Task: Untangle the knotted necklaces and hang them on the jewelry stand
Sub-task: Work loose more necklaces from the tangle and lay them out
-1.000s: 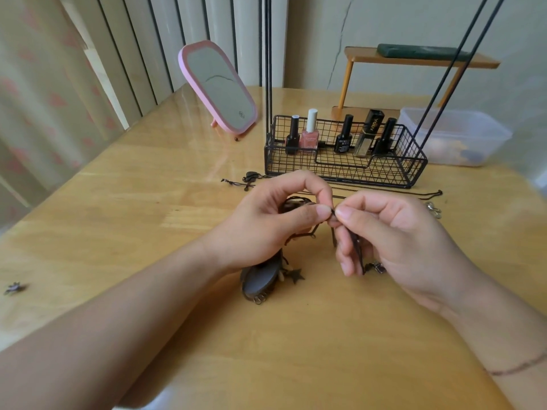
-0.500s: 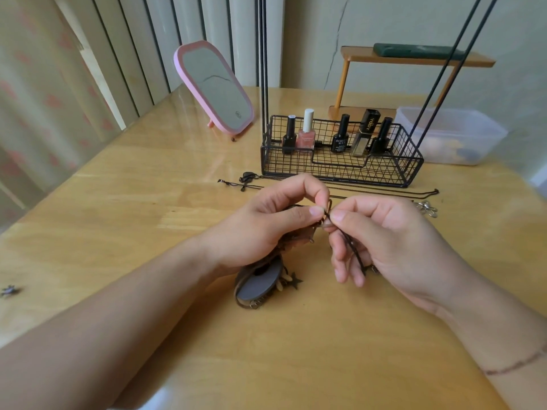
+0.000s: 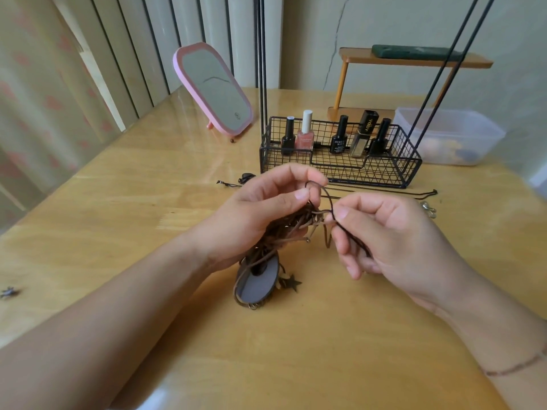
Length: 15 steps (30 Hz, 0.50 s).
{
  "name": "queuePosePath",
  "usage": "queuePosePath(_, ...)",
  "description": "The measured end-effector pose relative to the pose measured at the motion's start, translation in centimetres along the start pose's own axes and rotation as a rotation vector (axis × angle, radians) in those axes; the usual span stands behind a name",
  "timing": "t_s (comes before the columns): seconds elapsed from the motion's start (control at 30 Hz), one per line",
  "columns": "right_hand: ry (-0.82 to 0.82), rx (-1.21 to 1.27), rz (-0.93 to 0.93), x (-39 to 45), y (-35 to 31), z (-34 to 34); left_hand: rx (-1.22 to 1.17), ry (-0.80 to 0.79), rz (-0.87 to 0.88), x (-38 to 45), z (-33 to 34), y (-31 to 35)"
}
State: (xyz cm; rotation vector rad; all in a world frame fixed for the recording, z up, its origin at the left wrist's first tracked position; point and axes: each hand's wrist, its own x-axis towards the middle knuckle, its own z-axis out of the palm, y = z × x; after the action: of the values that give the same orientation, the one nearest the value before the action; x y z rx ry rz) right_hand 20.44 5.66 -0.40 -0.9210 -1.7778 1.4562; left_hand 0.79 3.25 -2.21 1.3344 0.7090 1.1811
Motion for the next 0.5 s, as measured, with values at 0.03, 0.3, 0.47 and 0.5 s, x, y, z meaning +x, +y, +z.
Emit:
queuePosePath(0.03,-0.002,0.005,-0.009,0.0,0.0,0.0,0.017,-0.008,0.006,0.0,-0.1,0.1)
queuePosePath(0.3,-0.017,-0.045,-0.119,0.0,0.4,-0.1,0.394,0.072,0.186,0.1,0.1,0.2)
queuePosePath(0.47,0.007,-0.186,-0.214,0.0,0.9,-0.2,0.485,0.057,0.216,0.0,-0.2,0.2)
queuePosePath(0.5,0.011,-0.205,-0.220,0.0,1.0,-0.2,0.500,0.054,0.216,0.0,-0.2,0.1)
